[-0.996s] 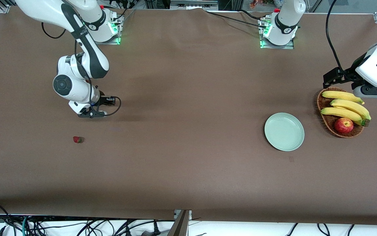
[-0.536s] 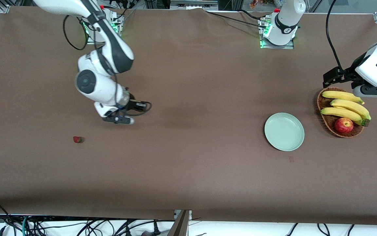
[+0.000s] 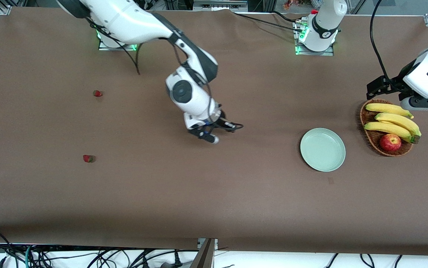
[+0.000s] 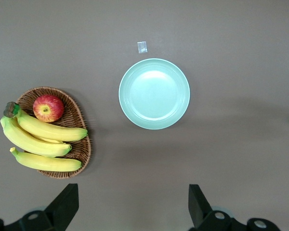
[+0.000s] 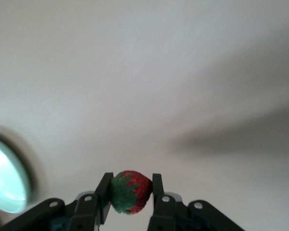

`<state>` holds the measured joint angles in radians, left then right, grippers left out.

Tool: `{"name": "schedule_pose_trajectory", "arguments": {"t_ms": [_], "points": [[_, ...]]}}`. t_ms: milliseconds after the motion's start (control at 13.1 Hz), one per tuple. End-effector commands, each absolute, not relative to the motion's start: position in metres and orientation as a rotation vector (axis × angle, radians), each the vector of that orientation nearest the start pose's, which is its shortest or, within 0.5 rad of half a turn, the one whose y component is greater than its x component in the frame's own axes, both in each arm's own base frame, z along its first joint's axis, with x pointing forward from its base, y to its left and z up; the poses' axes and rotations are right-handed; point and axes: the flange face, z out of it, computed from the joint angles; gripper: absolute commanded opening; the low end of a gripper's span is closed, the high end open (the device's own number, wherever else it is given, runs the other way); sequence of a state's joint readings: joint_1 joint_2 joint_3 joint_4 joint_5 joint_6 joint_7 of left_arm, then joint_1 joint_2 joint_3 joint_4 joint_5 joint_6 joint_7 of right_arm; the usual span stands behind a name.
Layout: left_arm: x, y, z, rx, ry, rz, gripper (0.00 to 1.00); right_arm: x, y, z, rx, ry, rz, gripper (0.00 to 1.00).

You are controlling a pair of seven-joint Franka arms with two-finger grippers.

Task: Collect all strawberries into plate
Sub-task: 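Carry the strawberry toward the plate and release it mid-table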

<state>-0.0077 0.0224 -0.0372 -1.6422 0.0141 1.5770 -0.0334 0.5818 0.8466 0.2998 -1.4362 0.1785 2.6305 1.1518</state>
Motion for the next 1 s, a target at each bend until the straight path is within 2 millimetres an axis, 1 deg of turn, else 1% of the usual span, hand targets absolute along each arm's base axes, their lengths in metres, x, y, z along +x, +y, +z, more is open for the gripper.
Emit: {"name": "schedule_pose_trajectory", "arguments": {"t_ms": [0, 77, 153, 230, 307, 383, 460, 536, 613, 690, 766, 843, 920], "points": [[0.555, -0.025, 0.586, -3.143, 0.009, 0.138, 1.00, 0.500, 0.591, 0.209, -2.352, 0.888, 0.053, 0.30], [0.555, -0.025, 0.586, -3.143, 0.009, 0.140, 1.00, 0.488, 0.603, 0.209, -2.294, 0.926, 0.050, 0.39], [0.555, -0.025, 0.585, -3.143, 0.019, 0.143, 1.00, 0.486, 0.605, 0.213, -2.270, 0.961, 0.059, 0.69], [0.555, -0.025, 0.585, -3.143, 0.019, 0.143, 1.00, 0.491, 0.602, 0.218, -2.259, 0.980, 0.060, 0.85], [0.555, -0.025, 0.584, -3.143, 0.019, 0.145, 1.00, 0.495, 0.598, 0.223, -2.263, 0.989, 0.061, 0.97], [0.555, -0.025, 0.584, -3.143, 0.017, 0.145, 1.00, 0.505, 0.589, 0.235, -2.289, 1.000, 0.068, 0.99], [0.555, -0.024, 0.584, -3.143, 0.017, 0.148, 1.00, 0.520, 0.574, 0.249, -2.355, 1.004, 0.071, 0.99], [0.555, -0.024, 0.584, -3.143, 0.017, 0.148, 1.00, 0.537, 0.554, 0.265, -2.425, 1.018, 0.086, 0.99], [0.555, -0.025, 0.583, -3.143, 0.017, 0.150, 1.00, 0.547, 0.537, 0.283, -2.510, 0.985, 0.118, 0.99], [0.556, -0.024, 0.583, -3.144, 0.012, 0.150, 1.00, 0.556, 0.516, 0.298, -2.612, 0.901, 0.154, 0.99], [0.559, -0.027, 0.574, -3.141, 0.028, 0.174, 1.00, 0.568, 0.486, 0.312, -2.709, 0.827, 0.186, 0.99], [0.570, -0.038, 0.546, -3.131, 0.052, 0.255, 1.00, 0.578, 0.453, 0.320, -2.821, 0.732, 0.226, 0.99], [0.575, -0.052, 0.527, -3.123, 0.086, 0.312, 1.00, 0.587, 0.415, 0.325, -2.934, 0.605, 0.259, 0.99]]}}
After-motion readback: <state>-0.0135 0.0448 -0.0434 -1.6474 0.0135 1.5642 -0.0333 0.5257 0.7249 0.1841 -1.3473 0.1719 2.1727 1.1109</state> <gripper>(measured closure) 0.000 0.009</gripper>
